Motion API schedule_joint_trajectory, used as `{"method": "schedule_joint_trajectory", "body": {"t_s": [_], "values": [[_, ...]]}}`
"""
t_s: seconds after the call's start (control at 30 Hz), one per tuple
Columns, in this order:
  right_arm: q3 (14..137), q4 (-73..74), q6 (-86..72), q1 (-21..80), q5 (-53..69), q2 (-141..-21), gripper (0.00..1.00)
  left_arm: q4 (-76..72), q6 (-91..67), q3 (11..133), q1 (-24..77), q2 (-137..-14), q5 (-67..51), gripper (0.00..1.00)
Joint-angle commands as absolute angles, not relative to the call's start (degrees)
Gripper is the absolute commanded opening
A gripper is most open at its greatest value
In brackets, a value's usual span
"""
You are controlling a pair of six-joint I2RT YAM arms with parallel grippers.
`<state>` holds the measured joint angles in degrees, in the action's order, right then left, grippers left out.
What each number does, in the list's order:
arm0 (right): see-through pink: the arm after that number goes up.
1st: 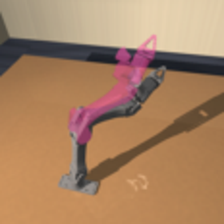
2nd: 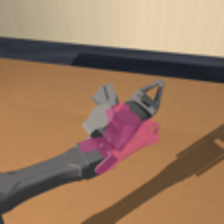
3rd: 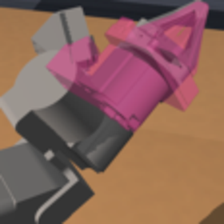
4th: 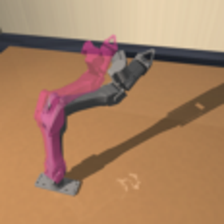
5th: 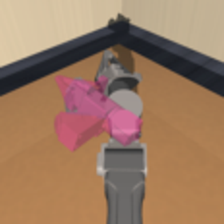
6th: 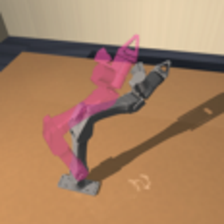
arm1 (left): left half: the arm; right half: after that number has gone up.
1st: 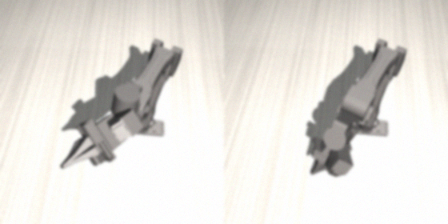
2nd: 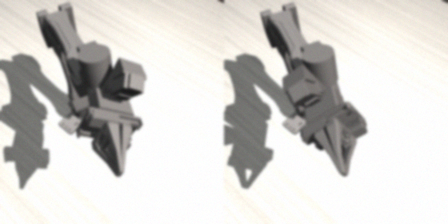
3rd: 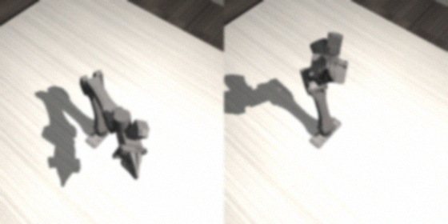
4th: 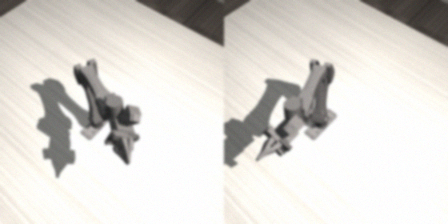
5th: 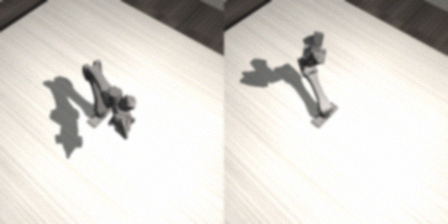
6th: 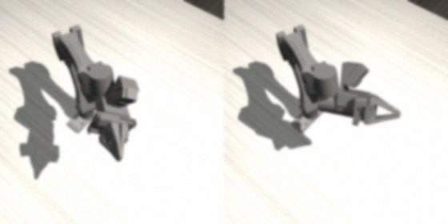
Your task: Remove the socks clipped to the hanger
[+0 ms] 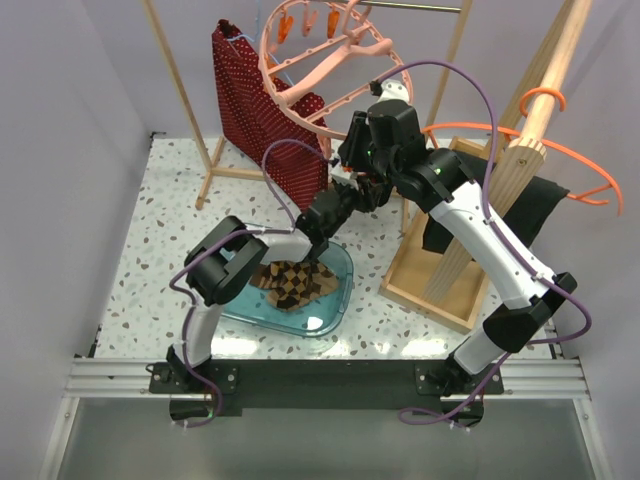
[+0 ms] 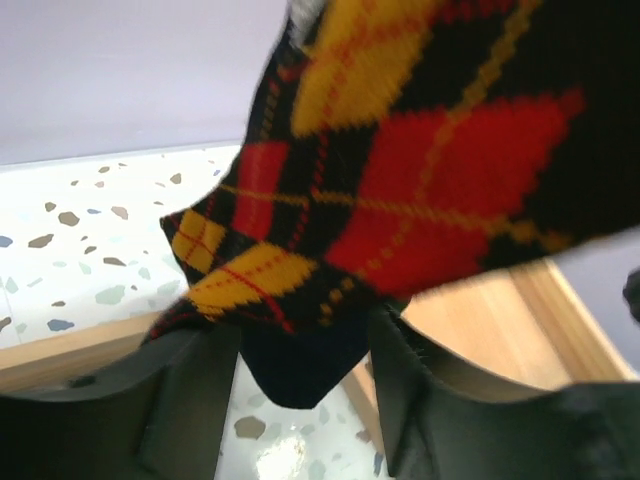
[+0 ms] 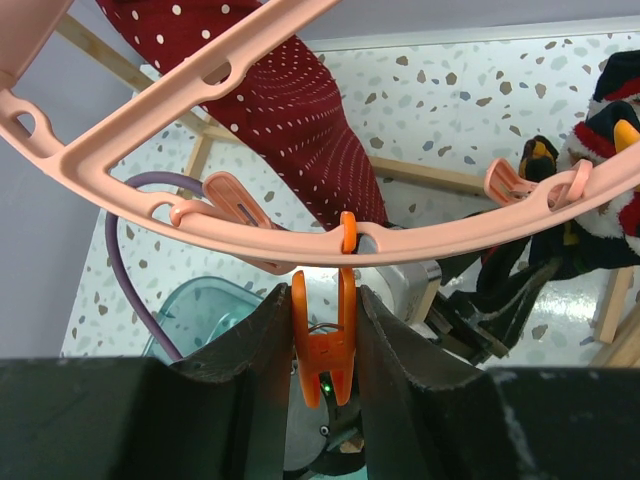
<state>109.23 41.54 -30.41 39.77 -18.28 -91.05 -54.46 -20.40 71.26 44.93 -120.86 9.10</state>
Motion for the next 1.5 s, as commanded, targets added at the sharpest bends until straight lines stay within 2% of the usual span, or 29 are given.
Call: {"method": "schedule_joint_trajectory", "body": {"t_s": [0.0, 0.07, 0.17, 0.2, 0.3, 0.33, 0.6, 0.77, 0.87, 0.93, 0.97, 1.07, 1.17, 1.2, 1.23, 1.33, 1.47], "values": [[108.5, 41.0, -30.4, 39.9, -17.3, -88.9, 0.0, -57.8, -20.9, 74.1, 43.2, -120.4, 8.0, 0.46], [108.5, 41.0, -30.1, 39.9, -17.5, -88.9, 0.0, -57.7, -21.9, 72.9, 43.2, -119.7, 7.8, 0.44], [108.5, 41.0, -30.1, 39.9, -17.8, -88.7, 0.0, -58.4, -23.6, 69.5, 43.0, -117.7, 7.6, 0.49], [108.5, 40.9, -30.1, 40.0, -17.7, -88.8, 0.0, -58.5, -24.8, 68.6, 43.0, -116.2, 7.3, 0.59], [108.5, 41.0, -29.9, 39.9, -17.8, -88.6, 0.0, -57.4, -27.9, 65.2, 42.5, -113.7, 4.3, 0.77], [108.4, 41.0, -29.7, 39.9, -17.8, -88.6, 0.0, -56.6, -28.7, 64.7, 41.9, -113.3, 3.3, 0.79], [107.8, 40.8, -30.1, 39.9, -17.5, -88.5, 0.0, -54.1, -25.9, 64.5, 41.1, -111.8, 0.3, 0.84], [107.5, 40.6, -30.0, 39.8, -17.3, -88.5, 0.0, -49.8, -22.2, 72.1, 41.2, -115.4, 0.3, 0.83], [107.3, 40.7, -29.8, 39.9, -17.3, -88.5, 0.0, -50.4, -20.5, 75.2, 41.0, -118.2, 0.9, 0.78], [107.4, 41.0, -29.6, 40.0, -17.2, -88.6, 0.0, -49.9, -20.4, 76.8, 40.4, -119.8, 0.3, 0.64], [107.4, 41.1, -29.5, 39.9, -17.3, -88.5, 0.0, -50.3, -20.7, 77.9, 40.2, -120.3, -1.0, 0.5], [107.4, 41.4, -29.4, 39.9, -17.8, -88.5, 0.0, -51.2, -21.4, 78.0, 40.1, -120.1, -2.7, 0.35], [107.5, 41.2, -29.4, 39.9, -17.1, -88.7, 0.0, -51.0, -22.5, 76.9, 40.1, -118.7, -5.1, 0.06], [107.6, 41.3, -29.3, 40.0, -16.9, -88.7, 0.02, -50.9, -22.7, 75.8, 40.1, -118.1, -5.4, 0.02], [107.5, 41.4, -29.4, 39.8, -16.7, -88.9, 0.04, -50.6, -23.0, 75.1, 40.2, -117.4, -5.8, 0.0], [108.0, 42.4, -29.1, 39.9, -16.8, -89.3, 0.22, -50.2, -25.5, 71.8, 40.1, -113.0, -6.6, 0.0], [110.3, 46.0, -28.7, 39.9, -17.1, -90.3, 0.36, -49.6, -29.3, 68.1, 40.1, -108.8, -9.0, 0.0]]}}
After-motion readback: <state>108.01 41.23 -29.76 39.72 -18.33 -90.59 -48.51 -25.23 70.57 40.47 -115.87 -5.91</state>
